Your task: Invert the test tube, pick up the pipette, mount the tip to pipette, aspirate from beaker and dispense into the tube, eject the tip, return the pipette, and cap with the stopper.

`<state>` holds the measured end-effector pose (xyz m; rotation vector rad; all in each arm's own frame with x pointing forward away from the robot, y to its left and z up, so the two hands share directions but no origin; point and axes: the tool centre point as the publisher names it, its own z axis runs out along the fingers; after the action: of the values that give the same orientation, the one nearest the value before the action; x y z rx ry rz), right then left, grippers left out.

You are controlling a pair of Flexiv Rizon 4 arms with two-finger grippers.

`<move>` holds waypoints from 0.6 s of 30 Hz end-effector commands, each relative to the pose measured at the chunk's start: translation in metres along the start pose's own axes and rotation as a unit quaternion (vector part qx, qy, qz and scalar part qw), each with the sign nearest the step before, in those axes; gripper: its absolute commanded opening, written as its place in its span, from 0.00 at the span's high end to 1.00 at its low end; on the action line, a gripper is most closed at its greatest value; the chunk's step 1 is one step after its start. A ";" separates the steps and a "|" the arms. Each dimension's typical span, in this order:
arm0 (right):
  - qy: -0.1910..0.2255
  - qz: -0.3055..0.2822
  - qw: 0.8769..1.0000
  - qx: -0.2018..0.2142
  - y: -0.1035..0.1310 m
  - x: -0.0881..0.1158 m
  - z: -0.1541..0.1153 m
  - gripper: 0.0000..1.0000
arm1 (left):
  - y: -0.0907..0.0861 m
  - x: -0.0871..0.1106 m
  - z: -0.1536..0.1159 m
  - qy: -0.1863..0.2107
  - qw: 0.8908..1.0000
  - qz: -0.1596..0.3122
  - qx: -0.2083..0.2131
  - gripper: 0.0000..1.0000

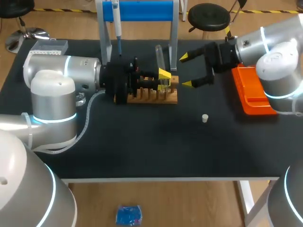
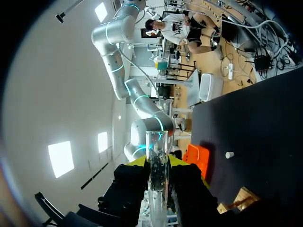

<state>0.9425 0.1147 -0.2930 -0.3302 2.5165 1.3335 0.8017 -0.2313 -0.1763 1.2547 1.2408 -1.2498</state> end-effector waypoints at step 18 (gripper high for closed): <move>-0.003 0.128 0.992 -0.003 -0.019 -0.009 0.013 0.00 | 0.001 0.000 -0.001 0.000 1.000 0.001 0.002 1.00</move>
<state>0.9579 0.1132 -0.3080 -0.0062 2.6251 1.4277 0.8017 -0.2314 -0.1763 1.2548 1.2407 -1.2499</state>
